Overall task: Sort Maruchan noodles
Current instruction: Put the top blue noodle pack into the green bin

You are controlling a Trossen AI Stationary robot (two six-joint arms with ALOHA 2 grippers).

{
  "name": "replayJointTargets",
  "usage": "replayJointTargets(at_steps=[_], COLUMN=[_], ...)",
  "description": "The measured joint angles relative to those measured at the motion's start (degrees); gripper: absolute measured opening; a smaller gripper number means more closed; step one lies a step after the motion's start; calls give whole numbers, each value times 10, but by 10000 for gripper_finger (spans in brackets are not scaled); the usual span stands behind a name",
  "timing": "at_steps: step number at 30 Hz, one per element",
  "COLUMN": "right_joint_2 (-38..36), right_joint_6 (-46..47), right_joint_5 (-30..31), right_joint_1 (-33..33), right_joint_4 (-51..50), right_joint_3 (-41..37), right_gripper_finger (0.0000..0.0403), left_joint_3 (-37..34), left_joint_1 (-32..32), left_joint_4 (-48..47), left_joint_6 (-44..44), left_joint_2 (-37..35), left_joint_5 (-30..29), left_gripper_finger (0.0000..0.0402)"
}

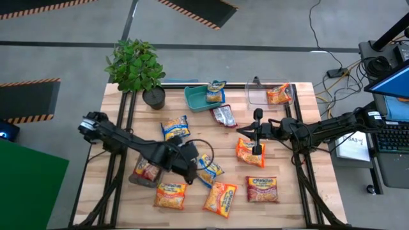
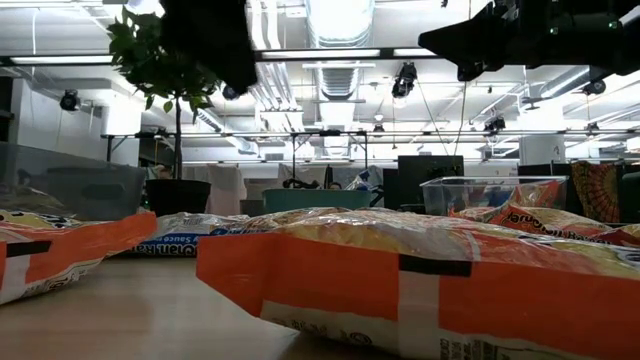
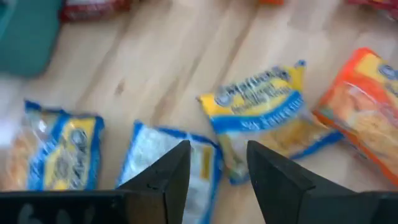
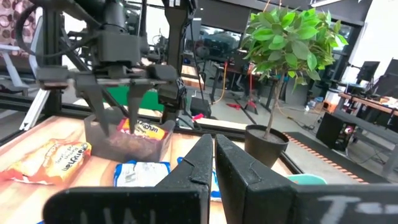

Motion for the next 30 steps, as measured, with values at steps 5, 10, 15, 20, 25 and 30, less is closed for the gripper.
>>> replayJointTargets(at_steps=[5, 10, 15, 20, 25, 30], right_joint_2=[0, 0, 0, 0, 0, 0], right_joint_6=[0, 2, 5, 8, 13, 20], right_joint_5=[0, 0, 1, 1, 1, 1], right_joint_1=[-3, -6, -8, -10, -10, -10], right_joint_4=[0, 0, -2, -20, -30, -36], right_joint_3=[0, 0, 0, 0, 0, 0], right_gripper_finger=[9, 9, 9, 9, 9, 9], left_joint_3=[-46, -111, -159, -173, -179, -174], left_joint_1=[49, 134, 209, 245, 250, 246], left_joint_4=[3, 31, 127, 151, 150, 148], left_joint_6=[30, 3, -2, -45, -85, -99], left_joint_2=[1, 1, 2, 4, 26, 68], left_joint_5=[-5, -11, 9, 9, 7, 1], left_gripper_finger=[119, 107, 127, 176, 215, 224])
